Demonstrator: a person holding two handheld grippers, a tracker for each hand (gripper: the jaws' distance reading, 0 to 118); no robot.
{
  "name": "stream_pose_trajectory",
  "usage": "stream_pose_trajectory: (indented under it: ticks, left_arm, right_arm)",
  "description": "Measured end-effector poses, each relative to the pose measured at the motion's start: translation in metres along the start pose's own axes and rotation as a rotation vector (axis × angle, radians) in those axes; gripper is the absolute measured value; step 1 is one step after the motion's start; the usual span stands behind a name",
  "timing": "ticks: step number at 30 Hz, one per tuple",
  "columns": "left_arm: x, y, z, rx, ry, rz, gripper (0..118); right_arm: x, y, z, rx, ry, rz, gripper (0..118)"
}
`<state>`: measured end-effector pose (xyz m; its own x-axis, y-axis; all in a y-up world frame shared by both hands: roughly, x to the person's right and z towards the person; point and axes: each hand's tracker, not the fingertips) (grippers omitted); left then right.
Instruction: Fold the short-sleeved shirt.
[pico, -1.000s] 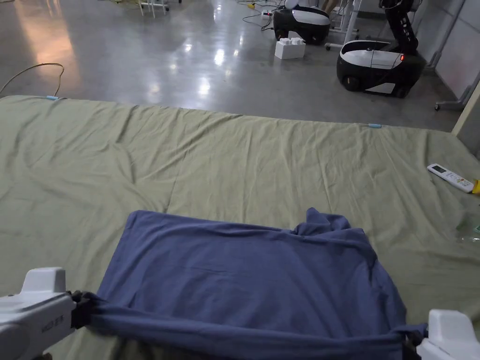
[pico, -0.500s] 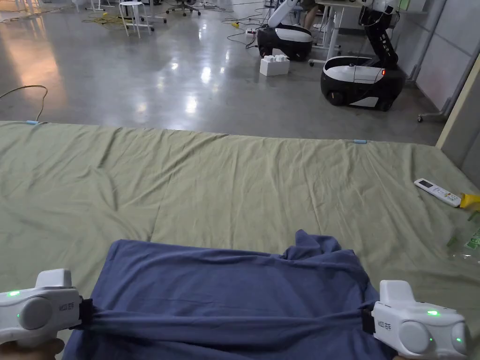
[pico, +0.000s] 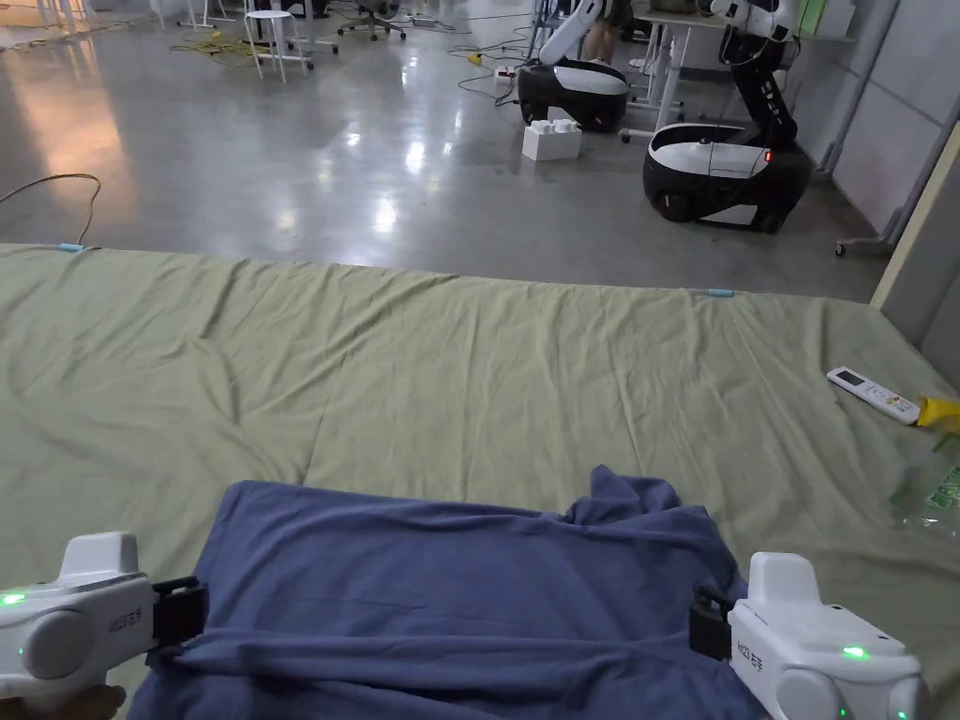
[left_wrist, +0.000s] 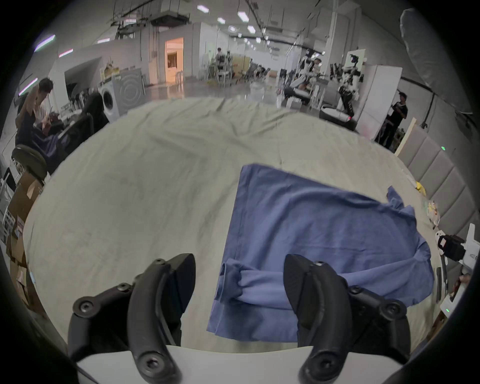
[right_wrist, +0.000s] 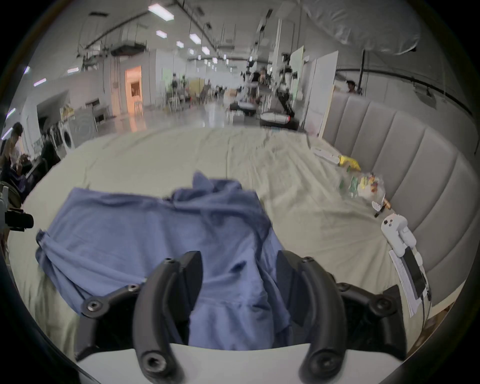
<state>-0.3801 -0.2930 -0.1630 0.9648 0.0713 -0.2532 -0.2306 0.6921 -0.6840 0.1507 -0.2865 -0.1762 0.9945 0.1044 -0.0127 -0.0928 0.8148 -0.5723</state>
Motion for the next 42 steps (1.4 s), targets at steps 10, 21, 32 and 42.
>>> stream_pose_trajectory:
  ticks: [10, 21, 32, 42]
  left_arm:
    - [0.038, -0.015, 0.118, 0.468, -0.041, -0.077, 56]
    - [0.065, -0.051, 0.175, 0.607, 0.007, -0.139, 1]
    - [0.009, -0.055, 0.114, 0.180, -0.026, -0.087, 1]
    - [-0.029, -0.038, -0.007, -0.238, -0.007, -0.051, 72]
  right_arm:
    - [-0.059, 0.007, 0.107, 0.434, 0.010, -0.012, 23]
    - [-0.074, 0.002, 0.153, 0.553, -0.028, -0.048, 1]
    - [-0.061, -0.016, 0.144, 0.465, -0.028, -0.051, 1]
    - [-0.052, -0.036, 0.125, 0.366, -0.044, -0.030, 1]
